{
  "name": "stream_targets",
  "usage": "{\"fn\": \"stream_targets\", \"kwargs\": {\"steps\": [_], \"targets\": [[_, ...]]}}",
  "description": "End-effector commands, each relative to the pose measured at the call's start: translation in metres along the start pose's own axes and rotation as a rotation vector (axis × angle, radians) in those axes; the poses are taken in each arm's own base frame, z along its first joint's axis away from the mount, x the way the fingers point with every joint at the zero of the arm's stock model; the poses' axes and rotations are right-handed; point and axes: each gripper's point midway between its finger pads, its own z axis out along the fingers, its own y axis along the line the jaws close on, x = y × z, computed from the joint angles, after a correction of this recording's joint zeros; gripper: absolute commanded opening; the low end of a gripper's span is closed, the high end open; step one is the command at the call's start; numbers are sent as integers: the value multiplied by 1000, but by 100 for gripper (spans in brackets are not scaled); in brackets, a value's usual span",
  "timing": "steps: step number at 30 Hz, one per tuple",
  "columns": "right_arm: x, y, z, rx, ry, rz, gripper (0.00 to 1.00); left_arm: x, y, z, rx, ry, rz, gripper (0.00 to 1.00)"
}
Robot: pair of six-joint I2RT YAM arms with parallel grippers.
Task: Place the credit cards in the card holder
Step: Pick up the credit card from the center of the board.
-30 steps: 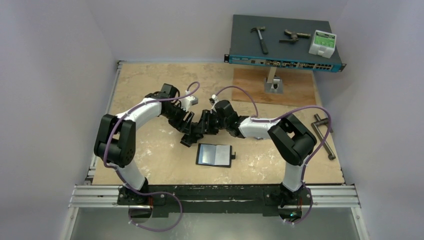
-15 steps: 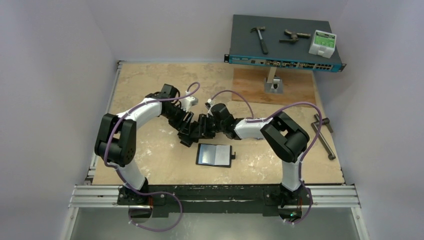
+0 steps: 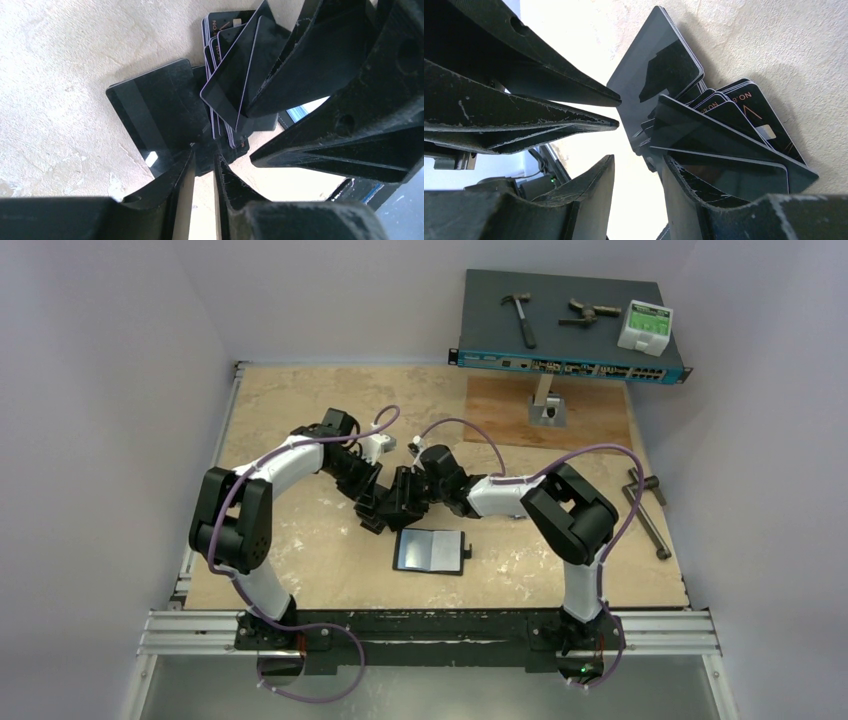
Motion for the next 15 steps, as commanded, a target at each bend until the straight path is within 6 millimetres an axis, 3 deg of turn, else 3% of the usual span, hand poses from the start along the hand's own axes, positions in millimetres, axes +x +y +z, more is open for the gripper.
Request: {"fn": "stream_targets", "kwargs": {"steps": [1, 5, 8, 11, 15], "targets": [[-6, 19, -6, -50, -15, -22, 40, -18, -7, -16, 29, -50, 31, 18], [-4, 13, -8, -34, -12, -19, 39, -21, -8, -19, 29, -54, 30, 18], [-16, 6, -25, 4, -50, -23, 39, -22, -8, -24, 17, -59, 37, 20], [-24, -13, -46, 98, -78, -39, 39, -25, -12, -29, 26, -71, 43, 23], [-20, -47, -67, 190, -101, -15, 43, -32, -19, -36, 44, -85, 35, 22]]}}
